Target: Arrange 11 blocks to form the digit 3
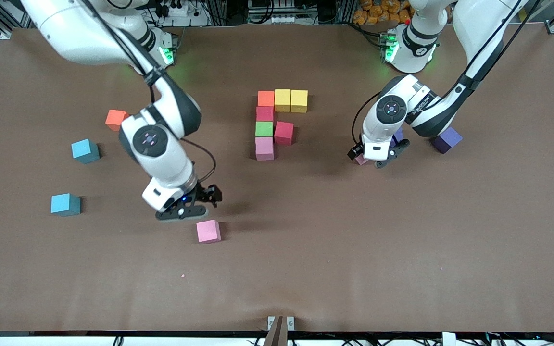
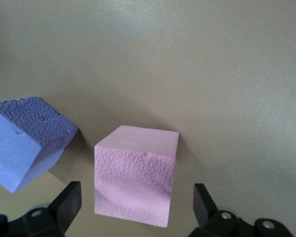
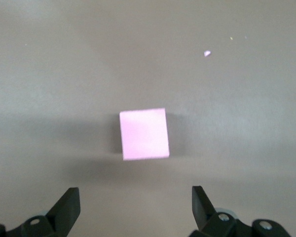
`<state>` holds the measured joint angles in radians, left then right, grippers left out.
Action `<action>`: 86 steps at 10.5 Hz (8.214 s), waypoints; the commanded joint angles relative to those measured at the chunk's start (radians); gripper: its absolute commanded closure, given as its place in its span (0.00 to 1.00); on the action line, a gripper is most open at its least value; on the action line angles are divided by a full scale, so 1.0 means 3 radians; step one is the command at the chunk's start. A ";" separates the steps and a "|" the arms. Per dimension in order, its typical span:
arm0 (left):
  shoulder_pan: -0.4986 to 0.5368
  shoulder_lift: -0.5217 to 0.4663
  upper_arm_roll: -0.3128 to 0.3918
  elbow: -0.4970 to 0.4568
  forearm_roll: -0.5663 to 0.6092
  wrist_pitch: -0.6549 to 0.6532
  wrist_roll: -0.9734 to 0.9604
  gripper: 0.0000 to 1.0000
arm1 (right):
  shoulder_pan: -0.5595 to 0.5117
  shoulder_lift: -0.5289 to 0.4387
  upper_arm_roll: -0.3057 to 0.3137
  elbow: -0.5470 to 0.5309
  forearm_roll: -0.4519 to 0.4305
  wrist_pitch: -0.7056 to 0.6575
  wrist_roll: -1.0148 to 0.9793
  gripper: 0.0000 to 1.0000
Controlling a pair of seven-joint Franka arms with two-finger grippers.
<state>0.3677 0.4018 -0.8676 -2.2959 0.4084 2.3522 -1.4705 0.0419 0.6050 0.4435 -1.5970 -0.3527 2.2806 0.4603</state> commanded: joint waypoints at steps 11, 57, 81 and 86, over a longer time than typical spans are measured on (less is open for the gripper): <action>0.0053 0.0144 -0.0007 -0.0022 0.0290 0.0100 -0.0165 0.42 | -0.0012 0.0815 -0.0102 0.0501 -0.0087 0.0523 -0.0726 0.00; -0.1655 0.0849 0.0294 0.0817 0.0326 0.0397 -0.4855 0.46 | 0.1113 0.0034 -0.0420 0.0016 0.0404 -0.0157 0.1374 0.65; -0.1665 0.0747 0.0284 0.0827 0.0326 0.0254 -0.4870 0.00 | 0.1292 0.0197 -0.0297 -0.0562 0.0220 0.0487 0.1784 0.65; -0.1564 0.0655 0.0162 0.0842 0.0306 0.0085 -0.4865 0.00 | 0.1338 0.0208 -0.0271 -0.0562 0.0214 0.0492 0.1902 0.65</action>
<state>-0.1222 0.6319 -0.7840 -2.0353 0.4680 2.4082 -2.7684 0.4312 0.6850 0.3608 -1.7402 -0.2746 2.4244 0.9879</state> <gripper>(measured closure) 0.000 0.445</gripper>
